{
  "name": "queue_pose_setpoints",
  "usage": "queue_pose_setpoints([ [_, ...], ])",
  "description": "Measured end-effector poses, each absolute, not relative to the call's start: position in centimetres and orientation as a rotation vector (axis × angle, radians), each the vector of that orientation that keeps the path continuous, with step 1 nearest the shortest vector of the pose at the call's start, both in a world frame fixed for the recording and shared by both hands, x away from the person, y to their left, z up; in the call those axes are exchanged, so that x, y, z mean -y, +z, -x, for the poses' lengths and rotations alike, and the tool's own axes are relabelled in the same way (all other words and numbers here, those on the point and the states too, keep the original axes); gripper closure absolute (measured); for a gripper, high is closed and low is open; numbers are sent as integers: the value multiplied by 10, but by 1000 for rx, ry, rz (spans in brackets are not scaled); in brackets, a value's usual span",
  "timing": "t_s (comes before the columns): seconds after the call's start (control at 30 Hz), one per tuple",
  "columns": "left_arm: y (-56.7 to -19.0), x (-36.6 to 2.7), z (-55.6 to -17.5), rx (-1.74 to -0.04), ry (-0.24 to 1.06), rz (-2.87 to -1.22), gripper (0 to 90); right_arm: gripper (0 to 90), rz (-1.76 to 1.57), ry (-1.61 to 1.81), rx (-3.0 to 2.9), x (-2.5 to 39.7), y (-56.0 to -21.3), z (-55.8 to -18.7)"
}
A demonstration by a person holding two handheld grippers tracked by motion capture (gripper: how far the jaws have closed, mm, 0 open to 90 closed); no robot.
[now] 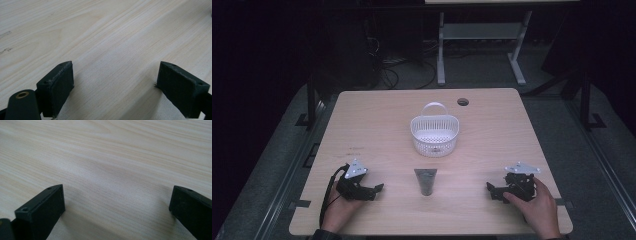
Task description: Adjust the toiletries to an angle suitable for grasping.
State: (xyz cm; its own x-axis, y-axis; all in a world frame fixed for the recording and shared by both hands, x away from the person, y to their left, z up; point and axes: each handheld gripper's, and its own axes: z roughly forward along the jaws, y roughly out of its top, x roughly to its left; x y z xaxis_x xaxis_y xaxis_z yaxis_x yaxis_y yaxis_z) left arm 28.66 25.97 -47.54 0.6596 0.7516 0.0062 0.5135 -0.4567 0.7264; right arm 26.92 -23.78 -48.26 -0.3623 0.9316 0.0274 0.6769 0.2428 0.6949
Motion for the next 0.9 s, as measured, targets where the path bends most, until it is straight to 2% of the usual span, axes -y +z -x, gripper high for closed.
queue_pose_setpoints([
  [0.37,-474,-259,-288,-963,415,-2160,155,0,-1467,888,-2133,239,-483,-271],
  [0.9,-457,-253,-286,-881,324,-2126,391,0,-1448,898,-2150,241,-483,-274],
])
